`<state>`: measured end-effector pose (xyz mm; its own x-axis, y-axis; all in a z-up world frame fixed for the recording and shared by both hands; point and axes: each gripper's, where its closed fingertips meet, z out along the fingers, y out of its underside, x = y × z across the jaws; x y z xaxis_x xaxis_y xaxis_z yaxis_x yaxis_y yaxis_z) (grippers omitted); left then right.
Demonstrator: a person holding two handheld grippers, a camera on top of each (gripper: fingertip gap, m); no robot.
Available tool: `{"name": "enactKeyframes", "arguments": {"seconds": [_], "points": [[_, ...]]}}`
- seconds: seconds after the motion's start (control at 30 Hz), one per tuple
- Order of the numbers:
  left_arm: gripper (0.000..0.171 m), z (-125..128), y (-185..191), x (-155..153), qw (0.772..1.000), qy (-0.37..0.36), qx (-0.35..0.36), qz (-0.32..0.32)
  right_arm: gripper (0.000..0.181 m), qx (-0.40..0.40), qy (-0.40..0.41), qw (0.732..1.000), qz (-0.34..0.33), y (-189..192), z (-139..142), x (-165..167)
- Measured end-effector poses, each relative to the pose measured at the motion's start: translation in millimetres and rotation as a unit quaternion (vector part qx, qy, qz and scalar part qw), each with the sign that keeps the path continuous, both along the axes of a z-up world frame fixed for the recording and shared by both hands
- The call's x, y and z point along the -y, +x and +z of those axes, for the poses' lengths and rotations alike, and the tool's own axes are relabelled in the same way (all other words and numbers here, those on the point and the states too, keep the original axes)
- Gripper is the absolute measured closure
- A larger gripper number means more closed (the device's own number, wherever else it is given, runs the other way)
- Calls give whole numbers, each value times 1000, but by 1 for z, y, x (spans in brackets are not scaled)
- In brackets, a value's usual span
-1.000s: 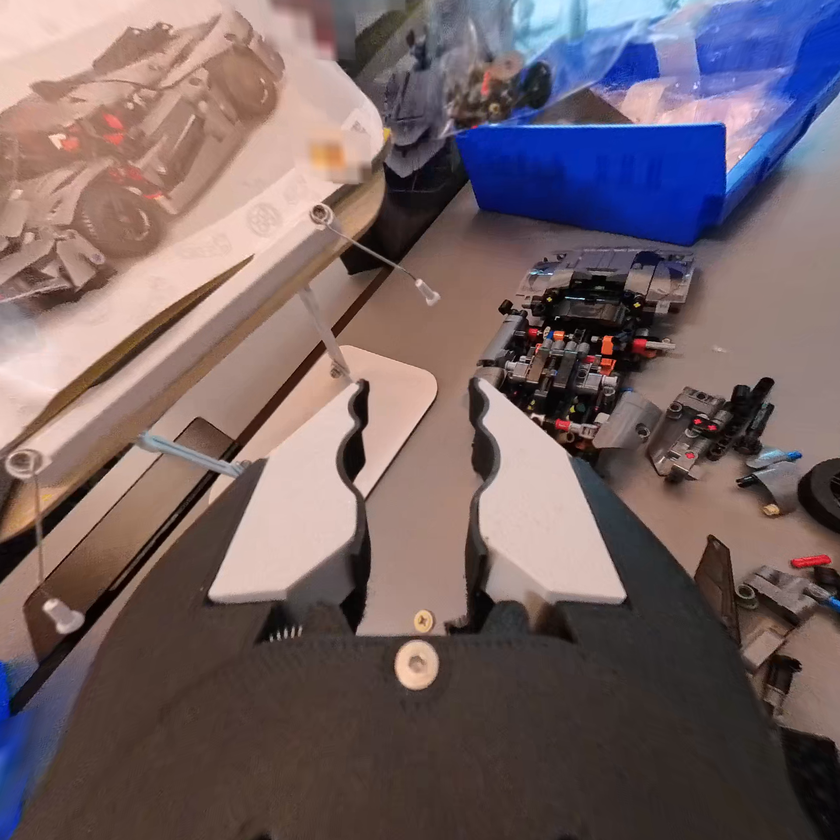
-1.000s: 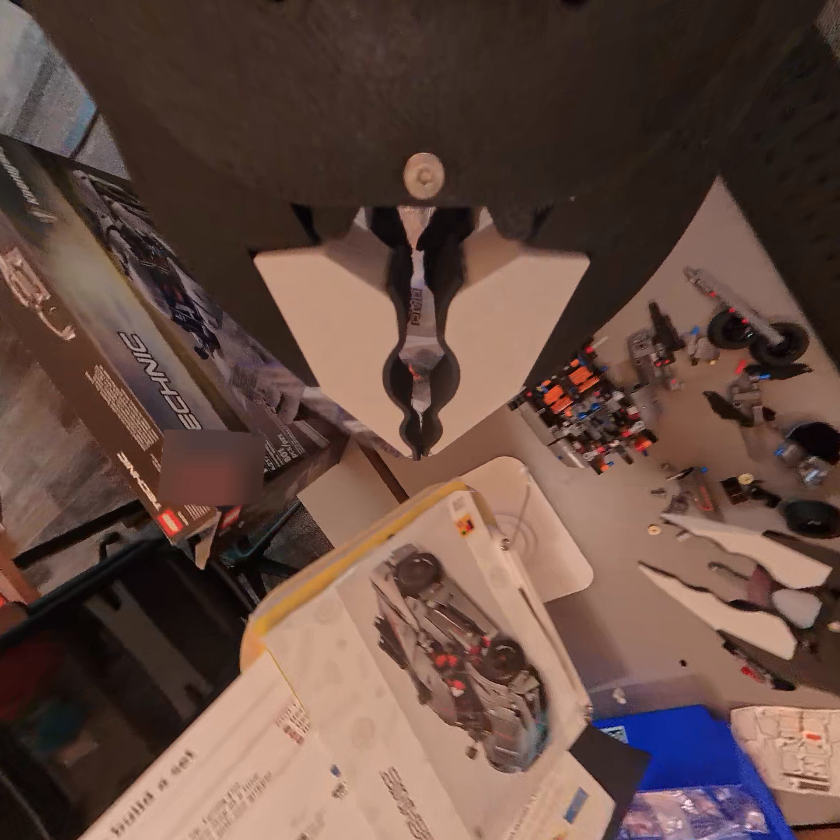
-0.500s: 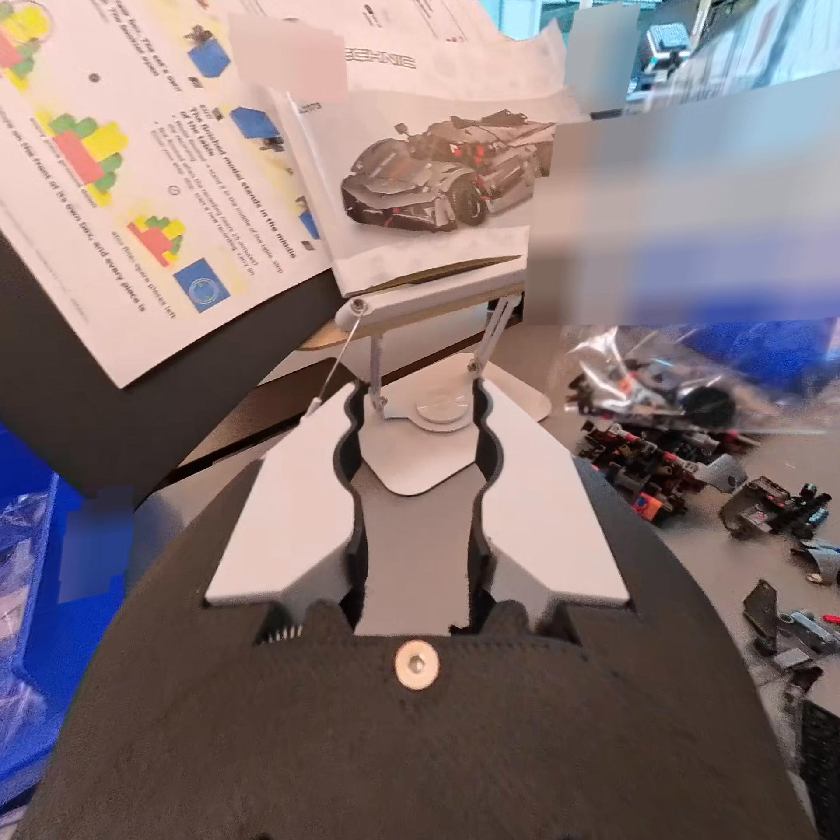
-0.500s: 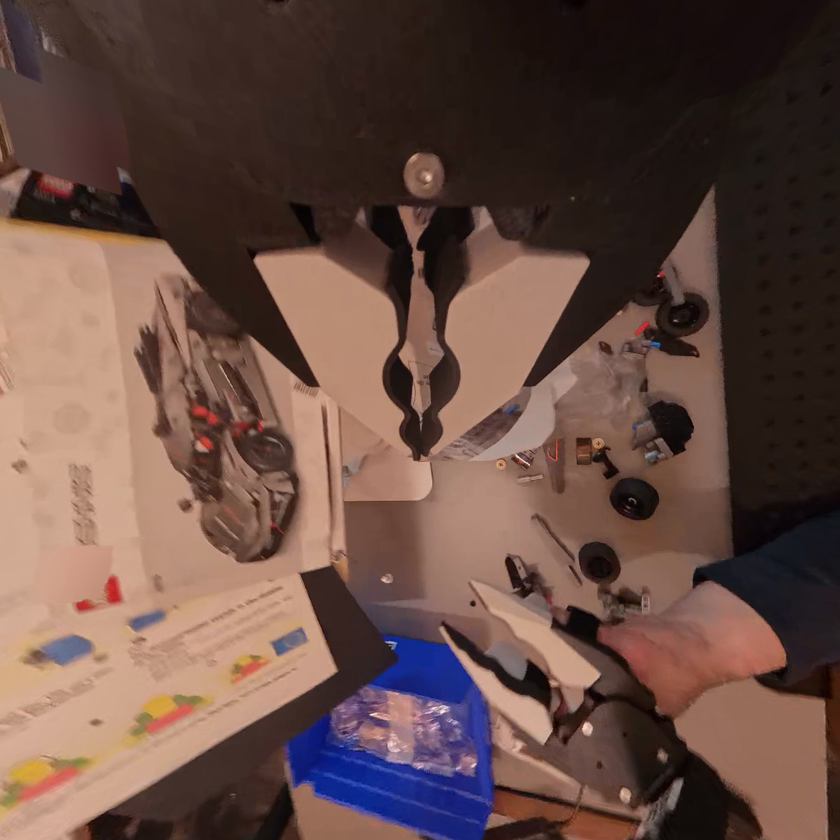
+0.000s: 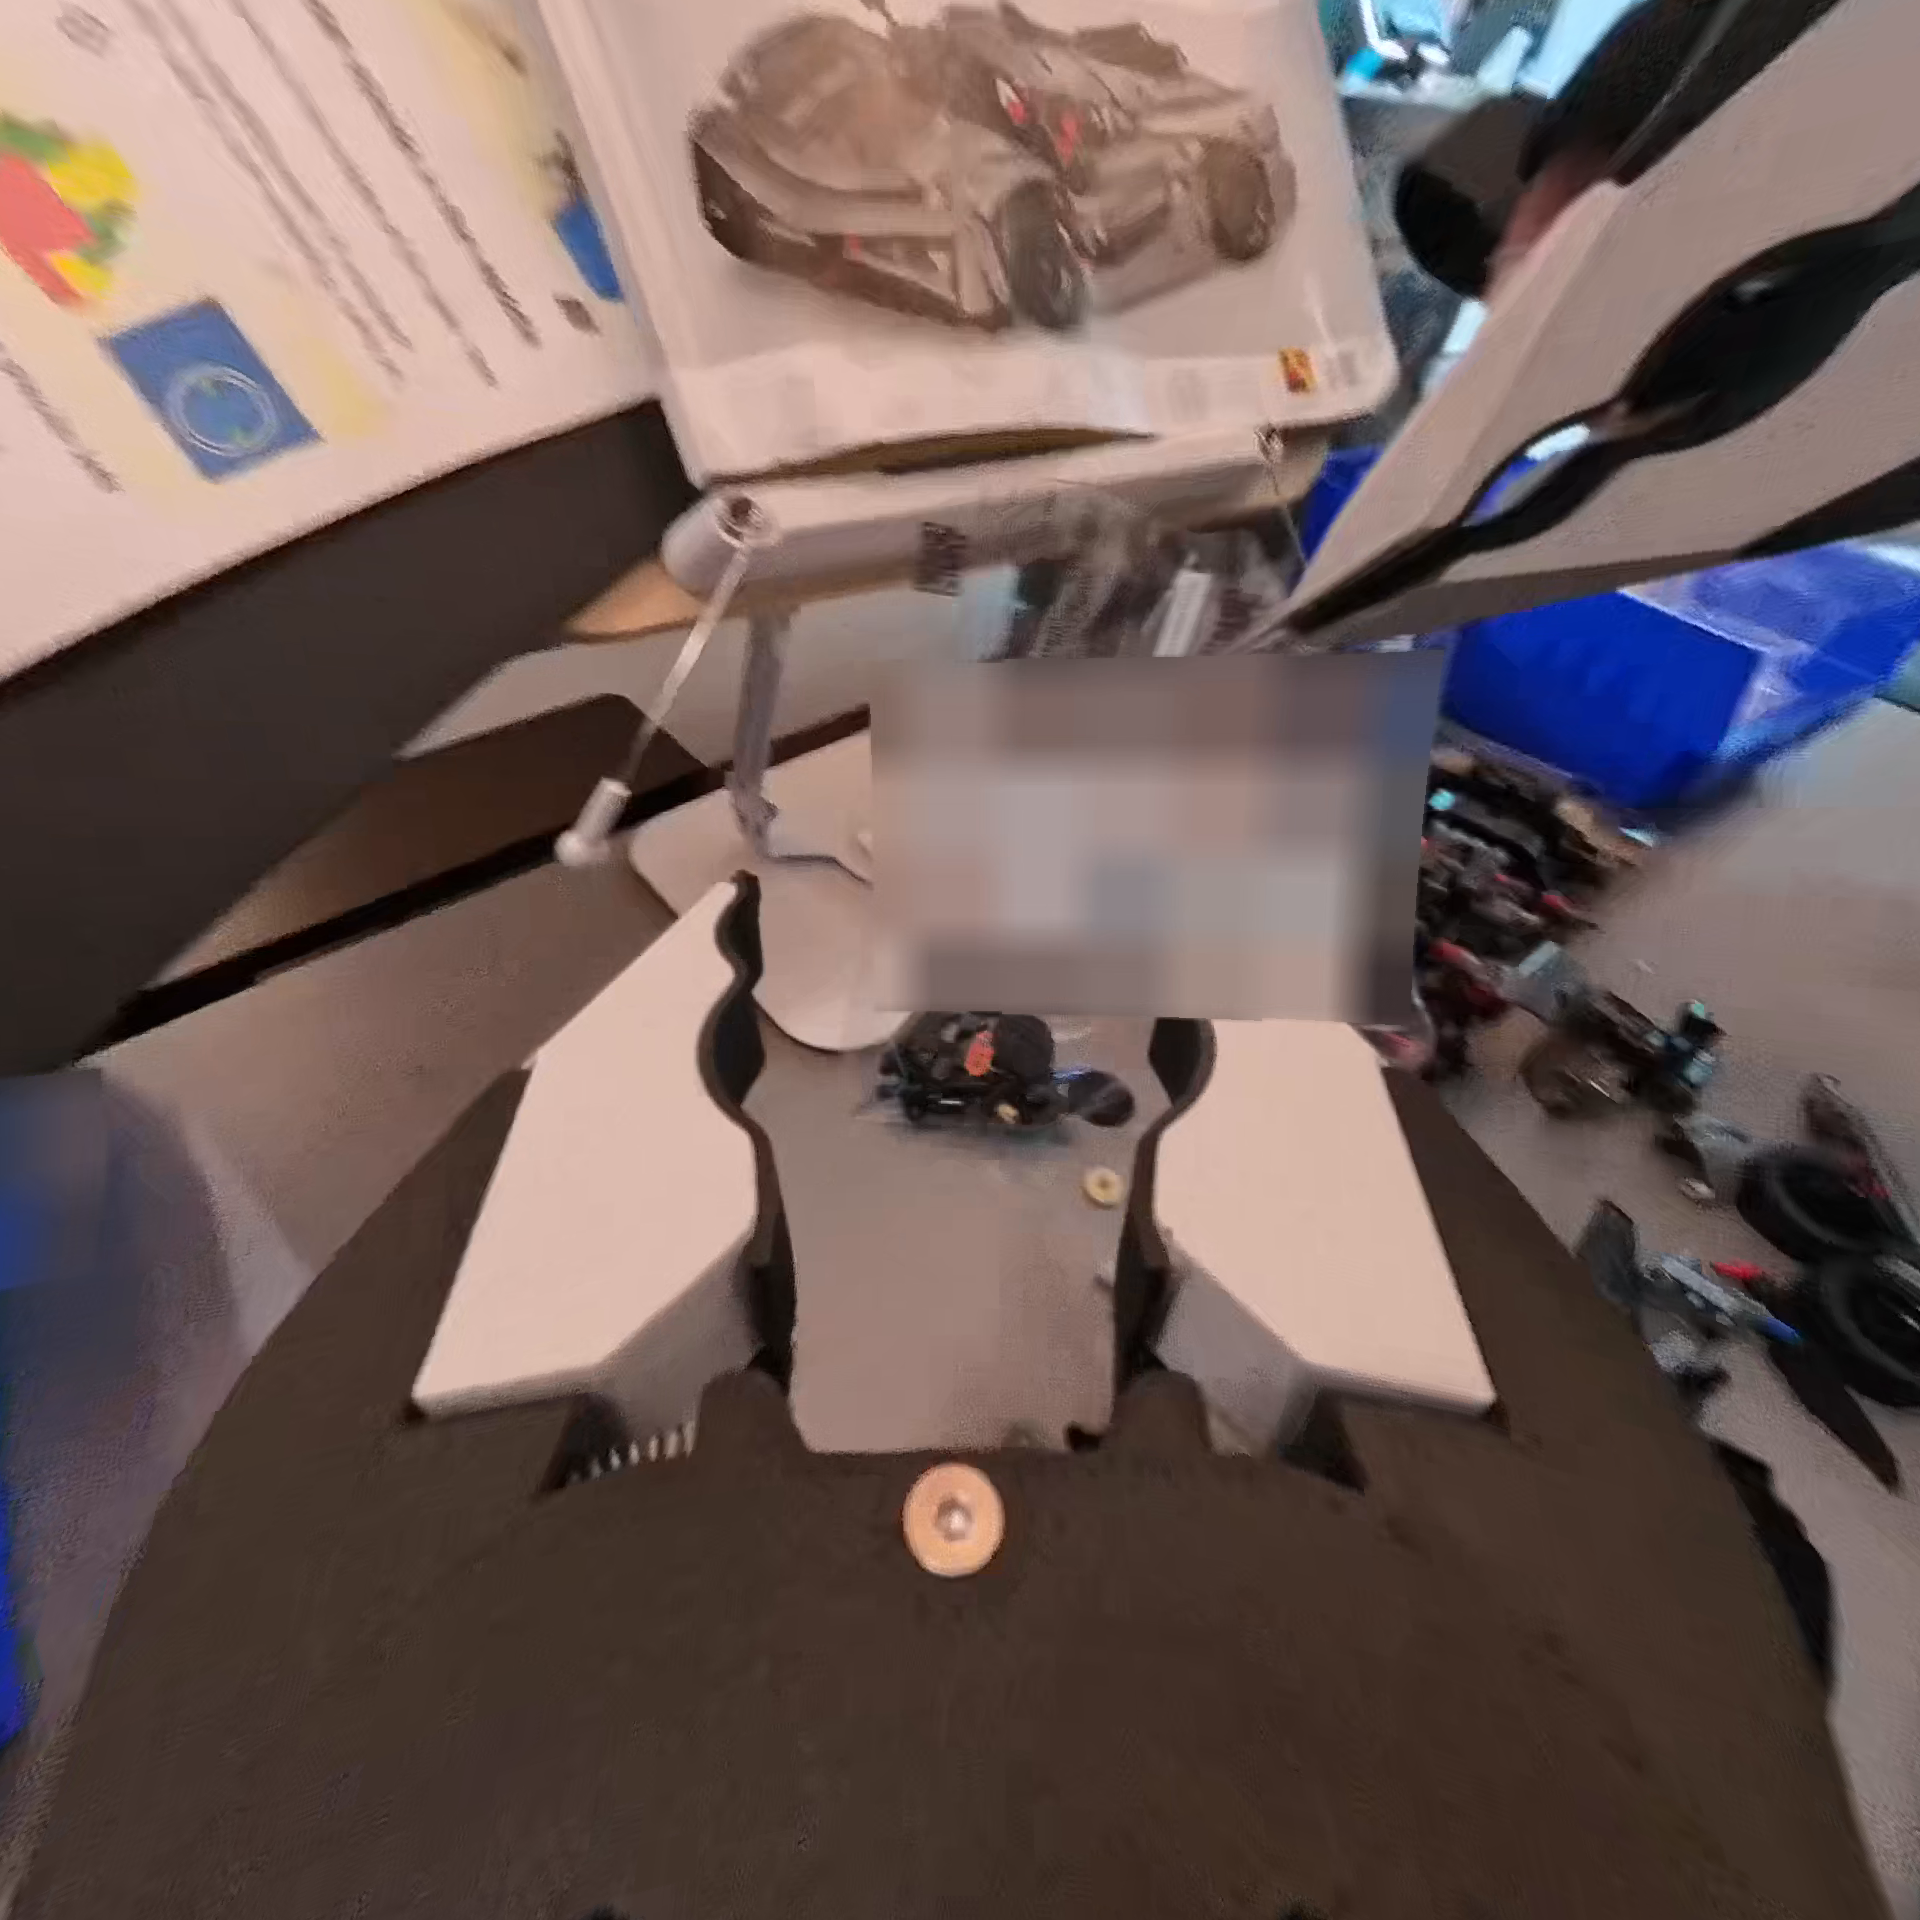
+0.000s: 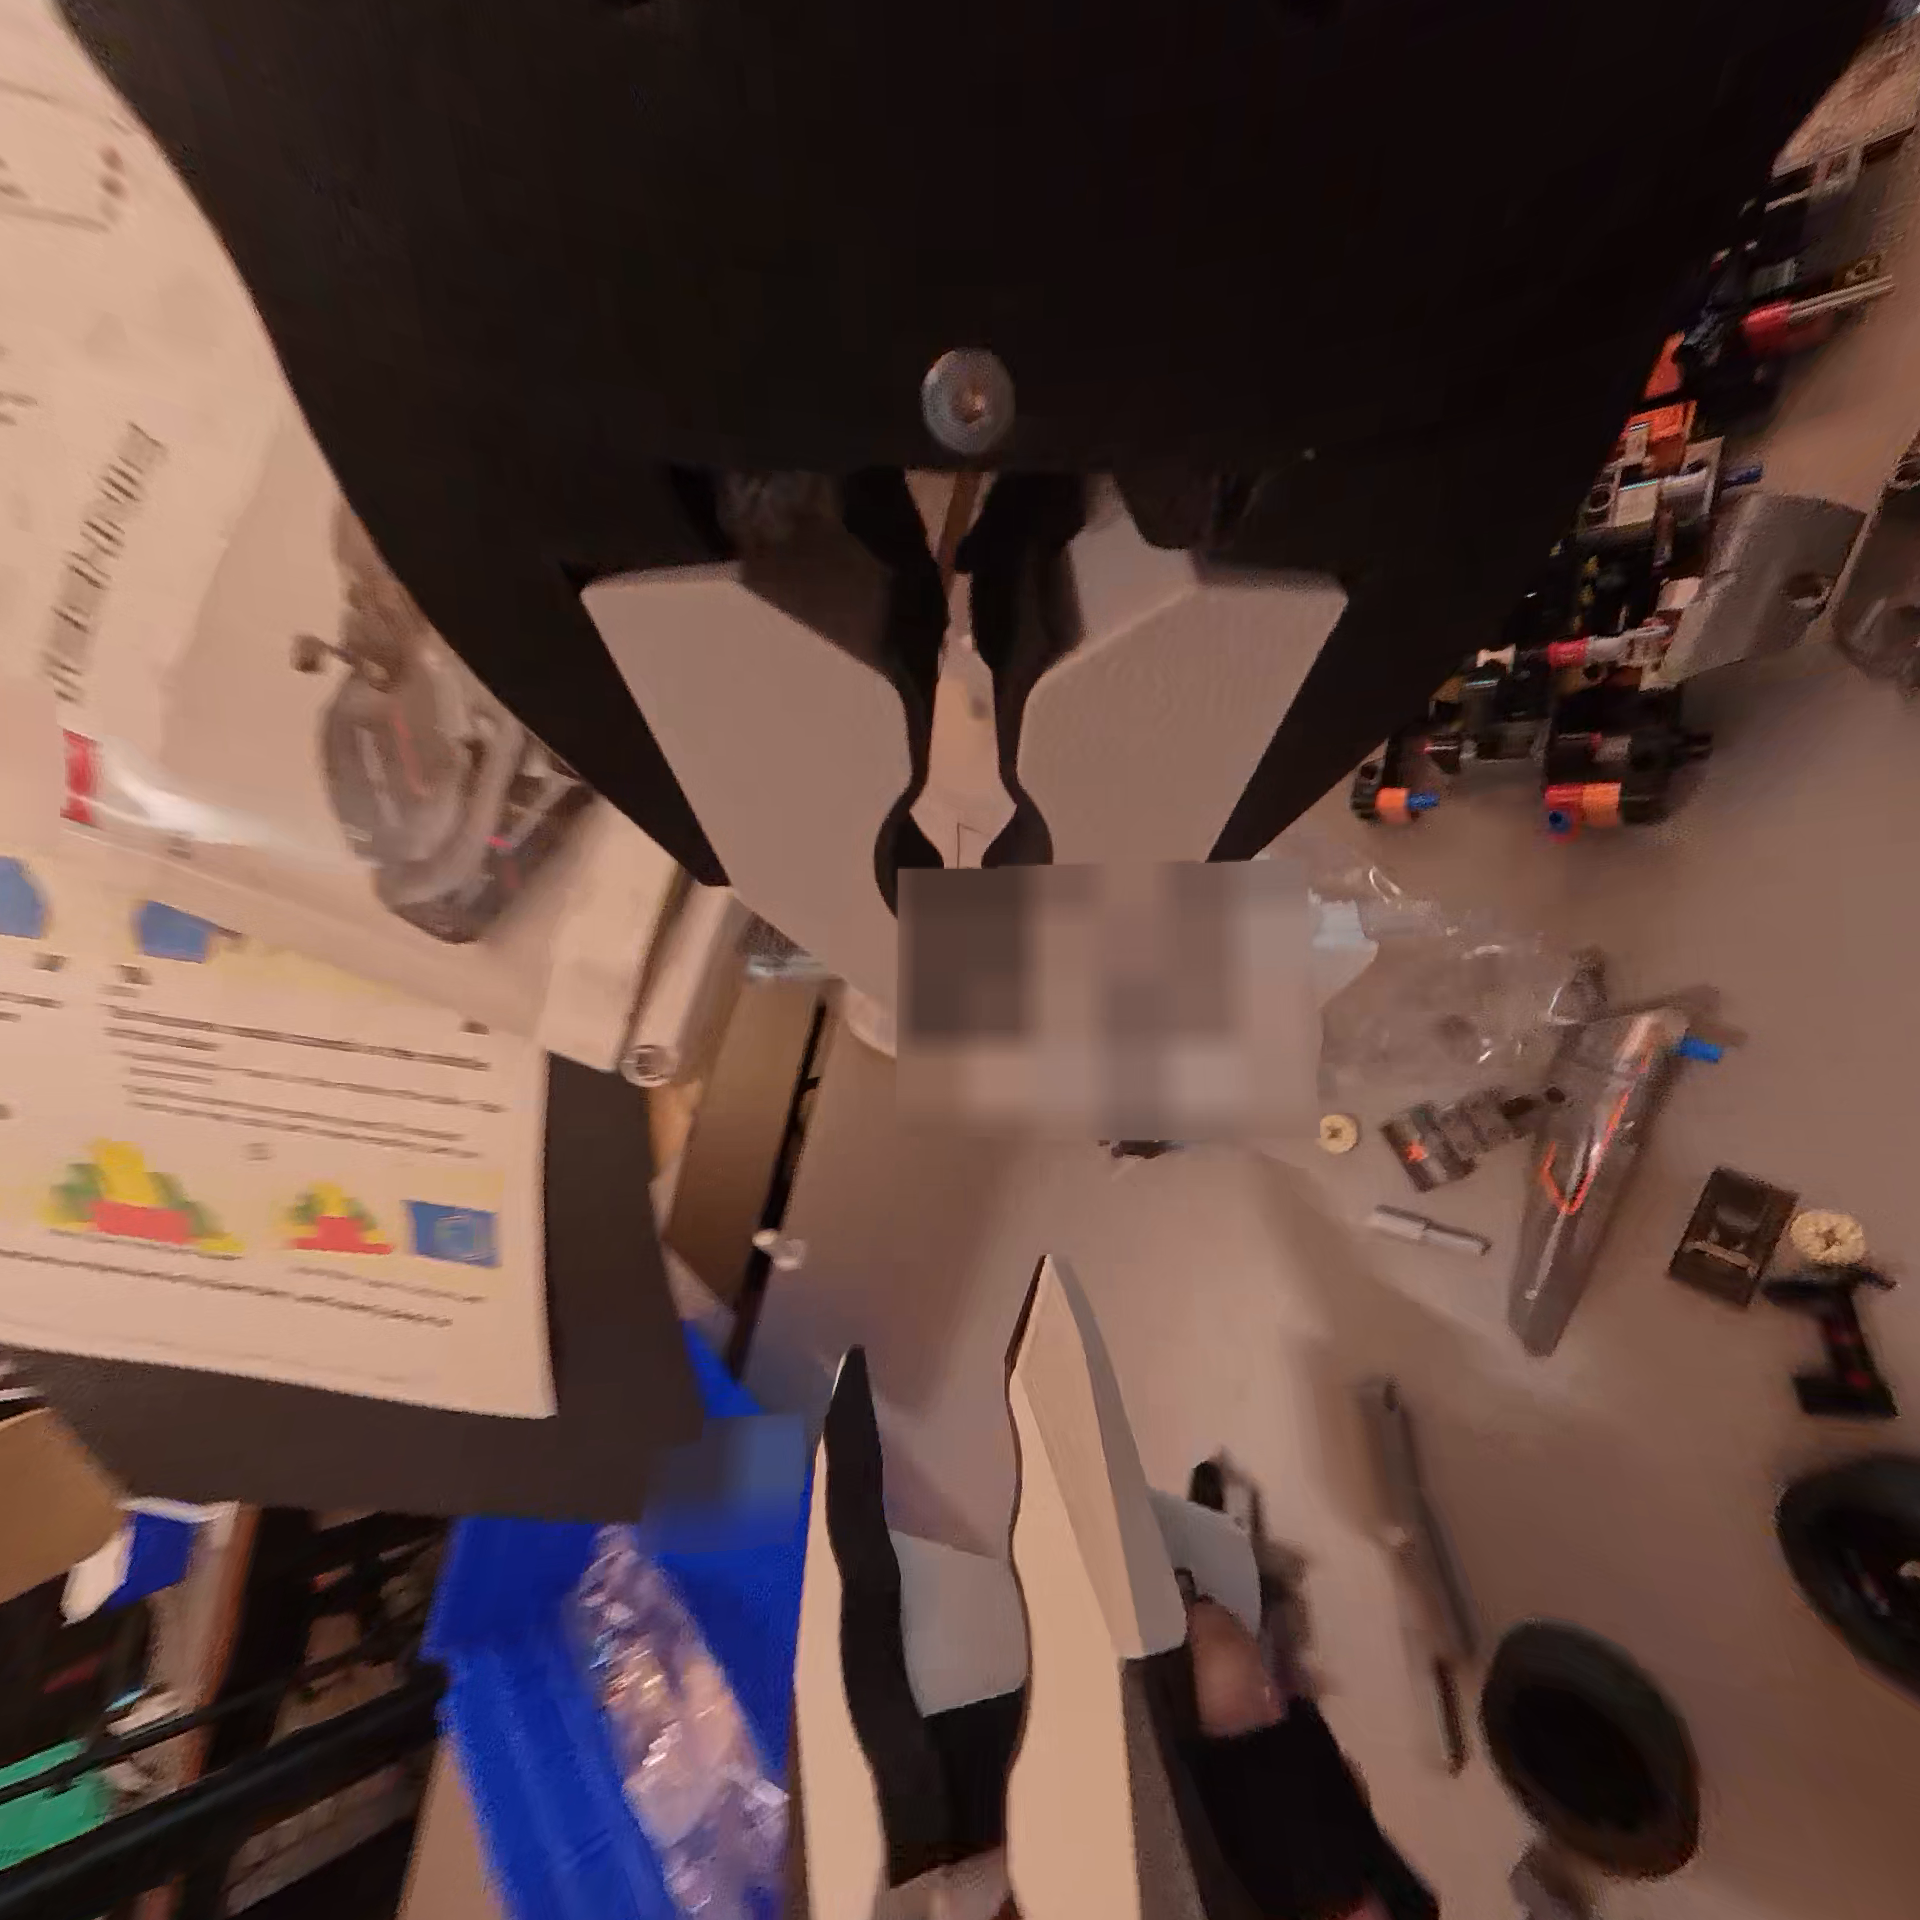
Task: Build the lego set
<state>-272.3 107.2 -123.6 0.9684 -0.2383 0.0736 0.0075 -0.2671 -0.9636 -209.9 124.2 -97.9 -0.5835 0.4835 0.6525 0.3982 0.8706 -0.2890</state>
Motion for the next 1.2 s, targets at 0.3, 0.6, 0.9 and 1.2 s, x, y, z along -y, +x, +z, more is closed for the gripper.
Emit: {"name": "enactKeyframes", "arguments": {"seconds": [0.3, 0.6, 0.9, 1.2], "points": [[106, -60, 63, -14, 983, -145, -13, -114, 181, 61, 3, 997, -42, -20, -8, -15], [72, -65, 55, -18, 978, -157, -114, -72, 181, 74, -123, 963, -230, -38, 8, -15], [34, -80, 53, -6, 968, -210, -124, -56, 181, 40, -262, 914, -307, -45, -2, -15], [140, -110, 26, 3, 943, -240, -220, -63, 181, 44, -339, 901, -267, -28, -5, 13]]}}
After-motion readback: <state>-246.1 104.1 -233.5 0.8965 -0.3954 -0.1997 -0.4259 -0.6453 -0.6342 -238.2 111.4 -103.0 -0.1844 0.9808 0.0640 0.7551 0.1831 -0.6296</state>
